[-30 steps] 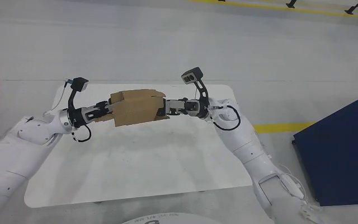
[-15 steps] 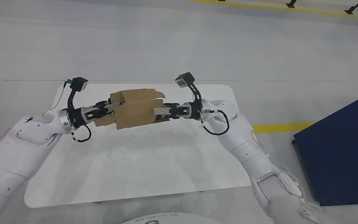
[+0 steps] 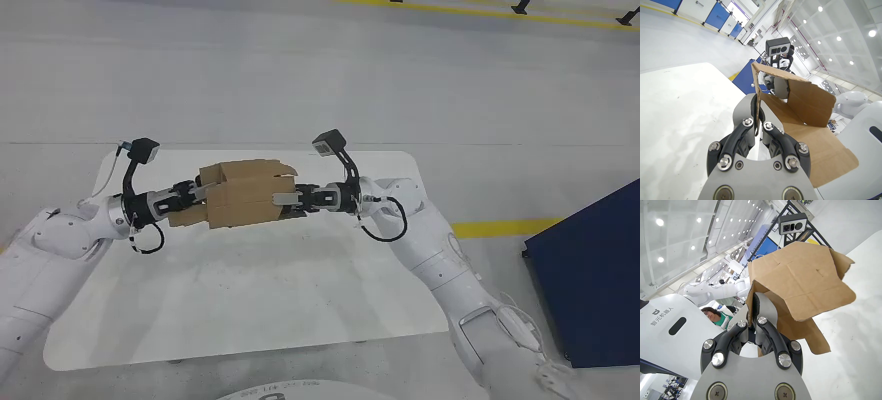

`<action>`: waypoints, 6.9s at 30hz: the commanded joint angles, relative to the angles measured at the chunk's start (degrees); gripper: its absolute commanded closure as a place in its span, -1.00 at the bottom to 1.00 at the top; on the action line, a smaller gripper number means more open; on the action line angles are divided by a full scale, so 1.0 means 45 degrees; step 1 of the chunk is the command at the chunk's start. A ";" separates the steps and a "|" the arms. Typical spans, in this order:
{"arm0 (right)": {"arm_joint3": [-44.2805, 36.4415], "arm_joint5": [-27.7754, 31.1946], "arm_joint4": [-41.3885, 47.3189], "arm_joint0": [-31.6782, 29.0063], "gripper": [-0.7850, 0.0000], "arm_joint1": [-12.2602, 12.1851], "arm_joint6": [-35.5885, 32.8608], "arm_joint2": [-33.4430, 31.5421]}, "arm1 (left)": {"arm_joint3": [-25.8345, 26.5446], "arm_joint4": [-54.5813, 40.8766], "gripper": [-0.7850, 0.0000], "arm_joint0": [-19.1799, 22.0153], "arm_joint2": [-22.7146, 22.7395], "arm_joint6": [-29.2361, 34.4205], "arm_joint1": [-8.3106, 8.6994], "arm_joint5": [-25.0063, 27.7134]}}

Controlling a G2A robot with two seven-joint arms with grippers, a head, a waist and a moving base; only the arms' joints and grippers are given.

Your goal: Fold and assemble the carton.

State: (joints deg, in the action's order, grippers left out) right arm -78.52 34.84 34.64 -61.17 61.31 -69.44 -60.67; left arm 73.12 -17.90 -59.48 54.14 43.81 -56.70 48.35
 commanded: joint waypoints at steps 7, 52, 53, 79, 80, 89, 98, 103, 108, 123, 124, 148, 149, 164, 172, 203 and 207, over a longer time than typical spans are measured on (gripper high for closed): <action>-0.0530 -0.0196 -0.0148 -0.0318 1.00 -0.0189 -0.0197 -0.0324 | 0.0020 0.1467 -1.00 -0.0591 0.1365 -0.1176 0.0267 0.0285; -0.2344 0.0118 -0.1527 -0.1088 1.00 -0.0619 0.0118 -0.0338 | 0.0004 -1.3855 -1.00 -0.0416 0.1920 0.7600 0.0703 -1.6348; -0.2344 0.0118 -0.1527 -0.1088 1.00 -0.0619 0.0118 -0.0338 | 0.0004 -1.3855 -1.00 -0.0416 0.1920 0.7600 0.0703 -1.6348; -0.2703 -0.0160 -0.3037 -0.1010 1.00 -0.0420 0.1929 0.0190 | 0.0451 -1.1311 -0.67 -0.0162 0.0411 0.5434 0.0163 -1.6525; -0.2714 -0.0147 -0.3056 -0.1007 1.00 -0.0413 0.1951 0.0216 | 0.0419 -1.1329 -0.62 -0.0114 0.0348 0.5324 0.0126 -1.6589; -0.2861 -0.0218 -0.3735 -0.1025 1.00 -0.0357 0.2487 0.0383 | 0.0154 -1.1108 -0.29 0.0349 -0.0503 0.4863 -0.0246 -1.7236; -0.2962 -0.0409 -0.4147 -0.0981 1.00 -0.0311 0.2717 0.0562 | -0.0150 -1.0922 0.07 0.0709 -0.0921 0.4696 -0.0527 -1.7339; -0.2952 -0.0457 -0.4284 -0.0949 1.00 -0.0284 0.2863 0.0631 | -0.0277 -1.0805 1.00 0.0806 -0.1030 0.4795 -0.0631 -1.7326; -0.2943 -0.0495 -0.4314 -0.0906 0.92 -0.0277 0.2724 0.0686 | -0.0441 -1.0747 1.00 0.0839 -0.1003 0.4927 -0.0694 -1.7238; -0.3529 0.0767 -0.3179 -0.2312 -1.00 -0.0682 0.2606 -0.1107 | -0.1817 -1.4117 1.00 0.1070 -0.0670 0.5970 -0.0774 -1.8217; -0.3647 0.0919 -0.3063 -0.2518 -1.00 -0.0737 0.2513 -0.1321 | -0.1812 -1.4792 1.00 0.1124 -0.0760 0.5736 -0.0743 -1.8452; -0.3880 -0.3721 -0.6863 -0.1510 -1.00 -0.0352 0.5069 0.0292 | -0.2735 -1.6712 1.00 0.2911 -0.3769 0.5736 -0.0542 -1.8451; -0.3835 -0.3828 -0.6948 -0.1423 -1.00 -0.0317 0.5139 0.0410 | -0.2717 -1.6671 1.00 0.2952 -0.3906 0.5774 -0.0534 -1.8412; -0.3082 -0.3908 -0.6451 -0.0949 -1.00 -0.0101 0.5536 0.0577 | -0.2724 -1.7401 1.00 0.3523 -0.5335 0.6452 -0.0198 -1.7736; -0.3095 -0.3266 -0.5521 -0.1405 -1.00 -0.0224 0.5242 -0.0215 | -0.2537 -1.8176 1.00 0.3789 -0.5764 0.6678 0.0100 -1.7510; -0.2680 -0.5876 -0.7157 -0.0216 -1.00 0.0363 0.5802 0.1637 | -0.3509 -1.6767 1.00 0.4522 -0.6811 0.7690 -0.0279 -1.6494; -0.2754 -0.5517 -0.7053 -0.0364 -1.00 0.0340 0.5951 0.1367 | -0.3508 -1.7018 1.00 0.4473 -0.6788 0.7710 -0.0317 -1.6475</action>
State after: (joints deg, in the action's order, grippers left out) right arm -90.72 9.39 2.67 -62.48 62.93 -42.80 -53.97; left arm 57.20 -93.89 -39.23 23.59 78.51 -58.10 -25.78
